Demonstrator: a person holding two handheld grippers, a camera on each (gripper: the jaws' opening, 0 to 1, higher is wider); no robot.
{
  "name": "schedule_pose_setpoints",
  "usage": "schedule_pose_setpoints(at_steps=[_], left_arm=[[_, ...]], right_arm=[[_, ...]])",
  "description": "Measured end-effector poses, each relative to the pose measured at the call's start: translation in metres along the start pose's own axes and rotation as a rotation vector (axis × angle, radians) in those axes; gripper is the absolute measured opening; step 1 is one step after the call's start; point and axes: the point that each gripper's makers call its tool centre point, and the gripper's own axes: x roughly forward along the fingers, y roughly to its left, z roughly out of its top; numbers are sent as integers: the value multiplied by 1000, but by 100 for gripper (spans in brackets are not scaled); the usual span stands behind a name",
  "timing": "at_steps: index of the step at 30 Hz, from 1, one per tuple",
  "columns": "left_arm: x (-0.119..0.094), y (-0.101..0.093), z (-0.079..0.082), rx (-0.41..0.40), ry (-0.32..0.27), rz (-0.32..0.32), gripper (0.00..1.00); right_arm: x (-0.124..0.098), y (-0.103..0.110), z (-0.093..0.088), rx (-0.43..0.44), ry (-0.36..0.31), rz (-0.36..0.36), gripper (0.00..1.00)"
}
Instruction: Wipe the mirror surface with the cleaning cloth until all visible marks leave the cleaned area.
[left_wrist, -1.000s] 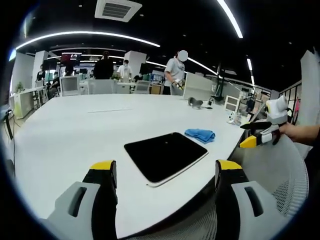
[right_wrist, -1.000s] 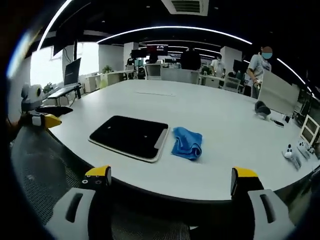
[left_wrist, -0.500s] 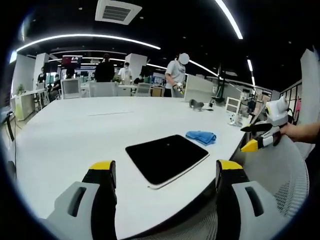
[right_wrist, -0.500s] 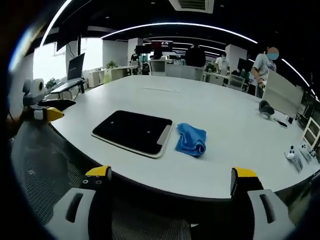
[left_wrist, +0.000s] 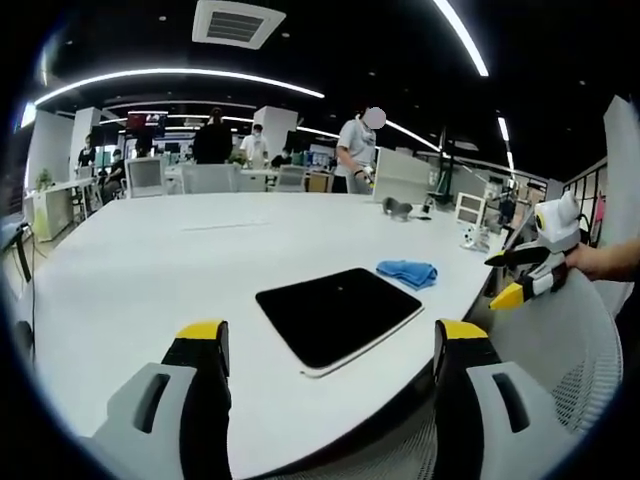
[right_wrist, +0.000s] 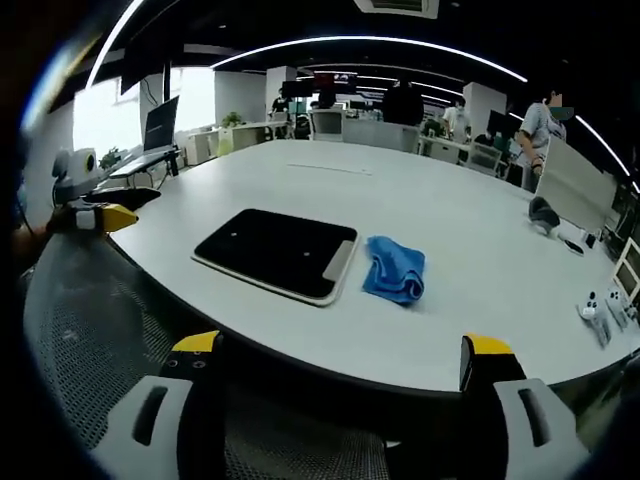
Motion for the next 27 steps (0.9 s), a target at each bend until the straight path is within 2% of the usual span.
schedule_pose_setpoints(at_steps=[27], left_arm=[[-1,1,0,-8,-1,4,81]], right_arm=[[0,1,-3,-3,17,0,95]])
